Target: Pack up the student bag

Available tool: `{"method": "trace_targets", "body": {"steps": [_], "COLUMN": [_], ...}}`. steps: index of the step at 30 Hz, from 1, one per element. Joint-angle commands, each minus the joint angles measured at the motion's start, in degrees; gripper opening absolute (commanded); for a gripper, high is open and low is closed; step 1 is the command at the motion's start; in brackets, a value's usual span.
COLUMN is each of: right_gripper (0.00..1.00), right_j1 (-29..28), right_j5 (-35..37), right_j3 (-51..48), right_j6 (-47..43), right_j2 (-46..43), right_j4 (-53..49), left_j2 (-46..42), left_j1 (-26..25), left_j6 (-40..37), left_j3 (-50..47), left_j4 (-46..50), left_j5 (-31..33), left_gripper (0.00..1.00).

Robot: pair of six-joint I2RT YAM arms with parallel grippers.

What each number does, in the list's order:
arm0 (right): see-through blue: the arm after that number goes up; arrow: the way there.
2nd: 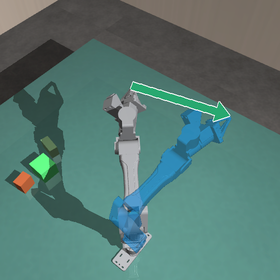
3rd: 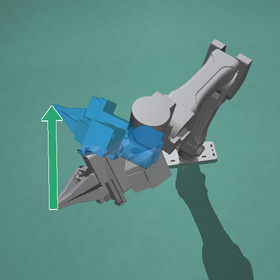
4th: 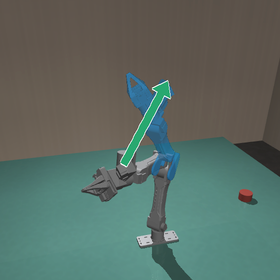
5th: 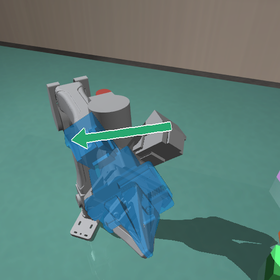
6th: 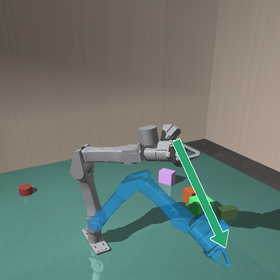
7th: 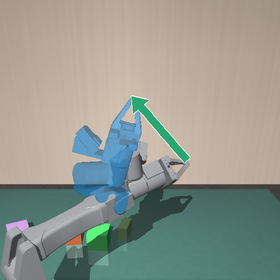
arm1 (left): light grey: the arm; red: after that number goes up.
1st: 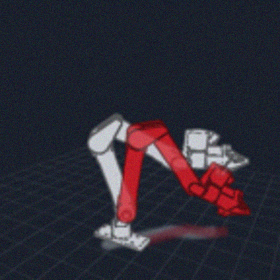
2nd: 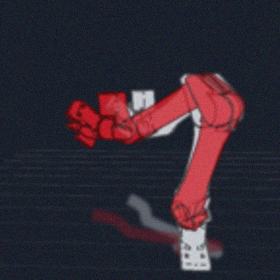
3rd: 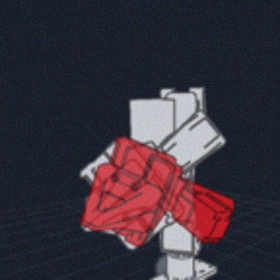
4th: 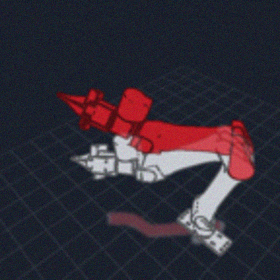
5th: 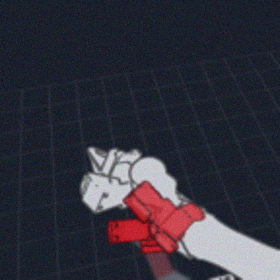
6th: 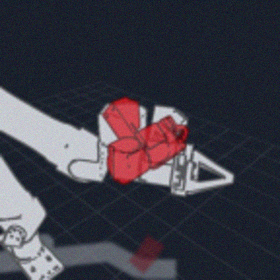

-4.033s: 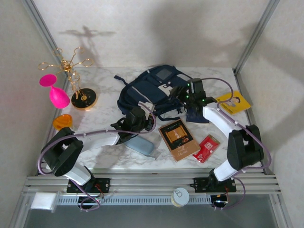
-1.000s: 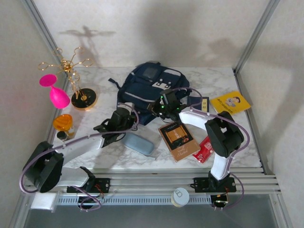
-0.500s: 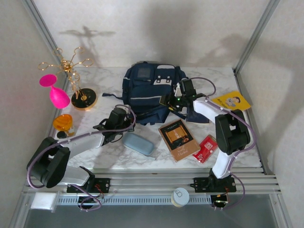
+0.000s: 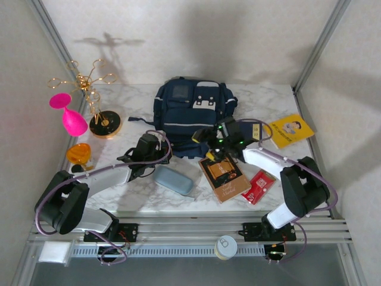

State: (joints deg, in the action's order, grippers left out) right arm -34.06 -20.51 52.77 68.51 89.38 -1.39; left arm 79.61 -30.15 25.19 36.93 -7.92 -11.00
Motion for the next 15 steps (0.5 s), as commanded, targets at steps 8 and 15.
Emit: {"method": "trace_targets", "body": {"steps": [8, 15], "right_gripper": [0.99, 0.68], "right_j1": [-7.6, -7.6], "right_j5": [13.3, 17.1], "right_j3": [5.0, 12.9], "right_j6": [30.5, 26.9], "right_j2": [14.5, 23.3], "right_j4": [14.1, 13.0], "left_j2": [1.2, 1.5], "left_j1": [0.4, 0.4], "left_j6": [-2.8, -3.4], "left_j3": [3.8, 4.7], "left_j4": [-0.3, 1.4], "left_j5": [-2.7, -1.9], "left_gripper": [0.0, 0.0]}}
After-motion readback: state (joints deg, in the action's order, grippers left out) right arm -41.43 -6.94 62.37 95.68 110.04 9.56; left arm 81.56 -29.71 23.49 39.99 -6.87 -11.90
